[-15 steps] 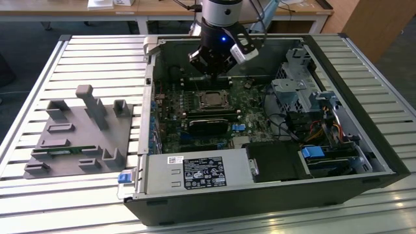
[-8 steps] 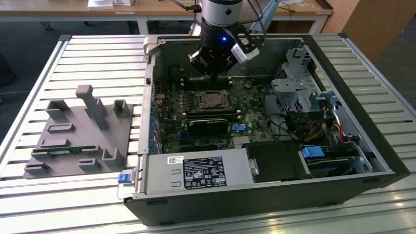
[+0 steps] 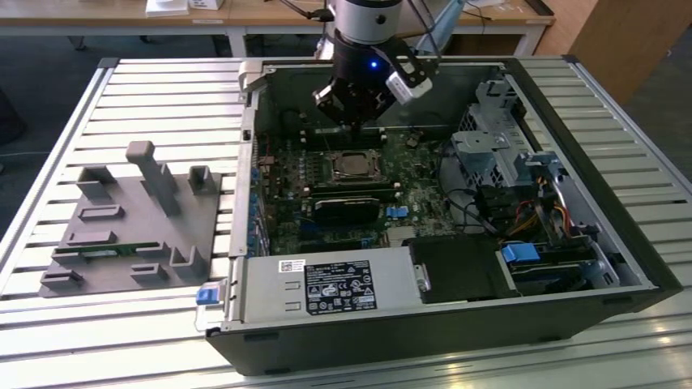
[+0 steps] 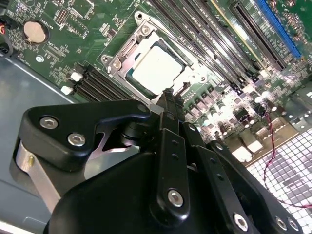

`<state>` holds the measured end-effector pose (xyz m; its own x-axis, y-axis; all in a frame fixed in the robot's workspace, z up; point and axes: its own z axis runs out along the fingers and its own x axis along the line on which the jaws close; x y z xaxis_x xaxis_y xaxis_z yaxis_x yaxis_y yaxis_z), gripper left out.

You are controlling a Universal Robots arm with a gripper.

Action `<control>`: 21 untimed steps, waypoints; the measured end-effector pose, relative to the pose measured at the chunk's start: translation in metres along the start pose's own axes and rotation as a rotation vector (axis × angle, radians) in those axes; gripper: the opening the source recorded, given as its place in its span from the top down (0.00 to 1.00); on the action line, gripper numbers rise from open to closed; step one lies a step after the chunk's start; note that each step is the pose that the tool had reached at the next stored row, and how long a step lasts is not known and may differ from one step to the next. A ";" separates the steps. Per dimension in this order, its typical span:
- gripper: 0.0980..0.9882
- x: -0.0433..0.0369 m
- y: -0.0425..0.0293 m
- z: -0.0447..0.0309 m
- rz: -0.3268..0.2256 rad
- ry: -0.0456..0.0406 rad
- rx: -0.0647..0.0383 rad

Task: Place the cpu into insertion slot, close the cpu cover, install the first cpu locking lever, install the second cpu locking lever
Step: 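Install the first cpu locking lever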

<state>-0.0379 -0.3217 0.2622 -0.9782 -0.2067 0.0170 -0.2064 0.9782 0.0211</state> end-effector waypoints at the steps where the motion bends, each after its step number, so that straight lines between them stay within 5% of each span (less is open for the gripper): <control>1: 0.99 0.0003 0.0001 0.0000 -0.004 -0.0001 0.000; 13: 0.99 0.0175 0.0037 0.0006 0.007 -0.0036 0.000; 21: 0.99 0.0194 0.0041 0.0009 0.069 -0.0047 0.000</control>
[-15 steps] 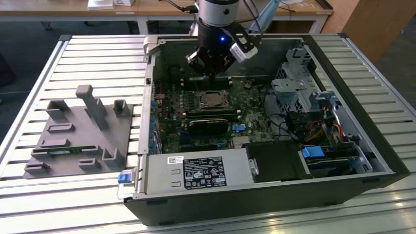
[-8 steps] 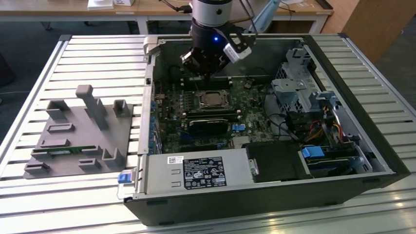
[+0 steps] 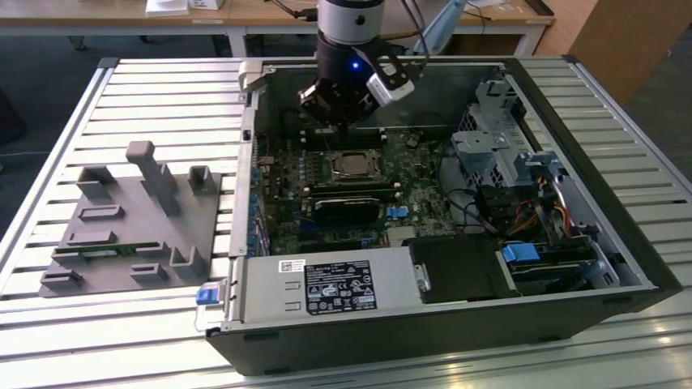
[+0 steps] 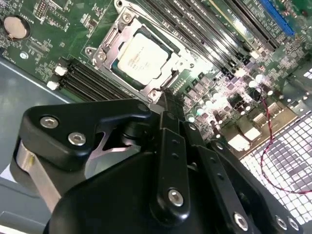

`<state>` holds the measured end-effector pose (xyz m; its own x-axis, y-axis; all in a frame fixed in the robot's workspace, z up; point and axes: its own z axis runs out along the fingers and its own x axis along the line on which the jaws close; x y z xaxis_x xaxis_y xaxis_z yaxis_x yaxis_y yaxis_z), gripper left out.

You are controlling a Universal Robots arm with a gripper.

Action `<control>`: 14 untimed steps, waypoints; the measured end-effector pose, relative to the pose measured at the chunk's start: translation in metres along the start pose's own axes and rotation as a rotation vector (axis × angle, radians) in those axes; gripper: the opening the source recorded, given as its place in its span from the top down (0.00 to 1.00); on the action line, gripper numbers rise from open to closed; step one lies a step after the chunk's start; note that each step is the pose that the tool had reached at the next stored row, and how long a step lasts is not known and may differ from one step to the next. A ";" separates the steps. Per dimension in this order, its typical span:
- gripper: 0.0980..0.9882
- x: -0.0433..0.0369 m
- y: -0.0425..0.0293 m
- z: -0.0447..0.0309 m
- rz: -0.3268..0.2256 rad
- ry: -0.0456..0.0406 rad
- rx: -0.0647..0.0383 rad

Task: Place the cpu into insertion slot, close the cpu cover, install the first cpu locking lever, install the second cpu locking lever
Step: 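Install the first cpu locking lever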

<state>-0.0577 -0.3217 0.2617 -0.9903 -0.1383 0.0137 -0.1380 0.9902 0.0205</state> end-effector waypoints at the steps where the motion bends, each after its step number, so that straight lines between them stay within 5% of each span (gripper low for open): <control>1: 0.99 0.0008 0.0001 -0.0006 0.000 0.0001 0.000; 14: 0.99 0.0345 0.0052 -0.0020 0.003 -0.0112 0.000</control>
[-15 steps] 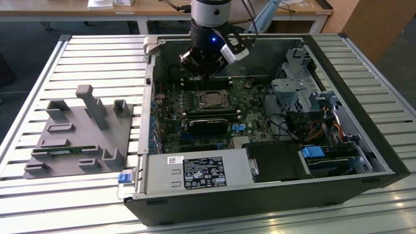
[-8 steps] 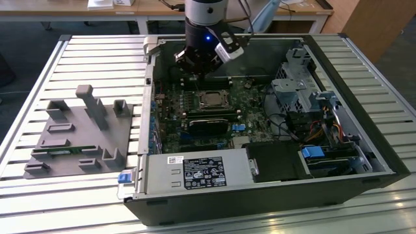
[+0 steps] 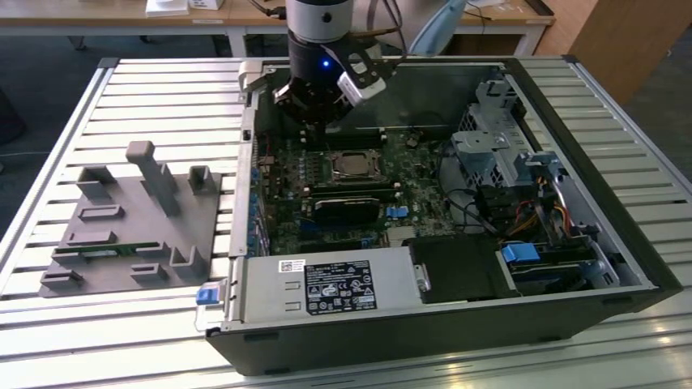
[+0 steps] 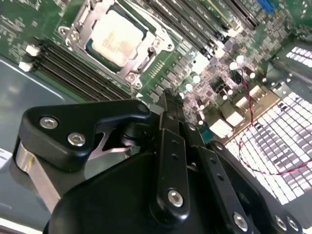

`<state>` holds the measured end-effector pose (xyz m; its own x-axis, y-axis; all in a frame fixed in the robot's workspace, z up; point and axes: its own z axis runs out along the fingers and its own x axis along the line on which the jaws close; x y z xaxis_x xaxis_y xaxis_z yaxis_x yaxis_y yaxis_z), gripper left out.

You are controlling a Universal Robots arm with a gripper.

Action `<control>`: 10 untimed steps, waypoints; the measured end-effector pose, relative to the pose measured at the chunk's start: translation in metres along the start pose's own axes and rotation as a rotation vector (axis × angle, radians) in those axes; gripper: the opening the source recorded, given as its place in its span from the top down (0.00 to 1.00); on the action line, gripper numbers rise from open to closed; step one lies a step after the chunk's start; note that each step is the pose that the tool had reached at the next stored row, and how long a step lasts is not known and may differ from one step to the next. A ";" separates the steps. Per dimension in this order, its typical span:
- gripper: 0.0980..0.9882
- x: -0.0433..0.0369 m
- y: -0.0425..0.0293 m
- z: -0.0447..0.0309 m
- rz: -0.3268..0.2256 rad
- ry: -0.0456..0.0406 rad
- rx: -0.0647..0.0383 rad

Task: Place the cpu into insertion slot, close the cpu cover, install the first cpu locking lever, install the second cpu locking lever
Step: 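Install the first cpu locking lever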

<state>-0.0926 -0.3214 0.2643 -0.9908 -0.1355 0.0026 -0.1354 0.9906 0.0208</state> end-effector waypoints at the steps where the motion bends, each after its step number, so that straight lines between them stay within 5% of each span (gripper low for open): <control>1: 0.99 0.0006 0.0006 0.0003 0.000 0.0000 0.000; 10: 0.99 0.0038 0.0097 0.0052 0.013 -0.0002 0.000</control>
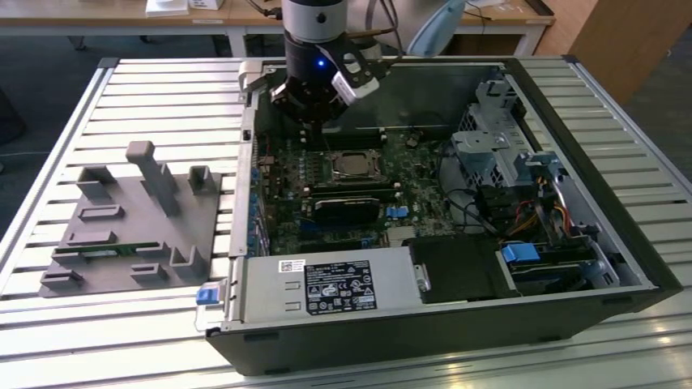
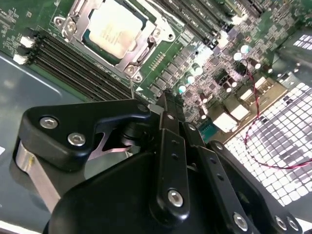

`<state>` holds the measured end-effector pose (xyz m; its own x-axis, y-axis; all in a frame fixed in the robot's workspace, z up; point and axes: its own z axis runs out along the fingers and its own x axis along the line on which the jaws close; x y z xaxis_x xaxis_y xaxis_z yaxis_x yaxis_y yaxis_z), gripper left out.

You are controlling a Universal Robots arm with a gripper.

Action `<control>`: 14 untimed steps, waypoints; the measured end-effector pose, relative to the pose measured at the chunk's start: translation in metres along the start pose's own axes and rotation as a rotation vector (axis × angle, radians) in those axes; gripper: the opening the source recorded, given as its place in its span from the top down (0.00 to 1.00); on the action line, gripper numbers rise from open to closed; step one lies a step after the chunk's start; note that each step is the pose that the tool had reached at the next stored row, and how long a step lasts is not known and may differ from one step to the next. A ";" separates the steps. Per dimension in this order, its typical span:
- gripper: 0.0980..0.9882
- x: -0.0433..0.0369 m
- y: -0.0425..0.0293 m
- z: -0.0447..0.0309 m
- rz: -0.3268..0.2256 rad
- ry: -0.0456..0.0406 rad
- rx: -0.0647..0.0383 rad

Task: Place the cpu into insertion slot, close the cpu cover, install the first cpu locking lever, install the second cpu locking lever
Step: 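Install the first cpu locking lever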

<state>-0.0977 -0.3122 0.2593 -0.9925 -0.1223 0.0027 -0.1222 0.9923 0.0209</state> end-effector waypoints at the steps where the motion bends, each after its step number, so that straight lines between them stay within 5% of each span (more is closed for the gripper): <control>1: 0.99 -0.0001 0.0006 0.0004 0.000 -0.0001 0.000; 14: 0.99 -0.0016 0.0147 0.0031 0.000 -0.0001 0.000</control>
<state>-0.0979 -0.2974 0.2565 -0.9925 -0.1224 0.0026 -0.1223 0.9923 0.0214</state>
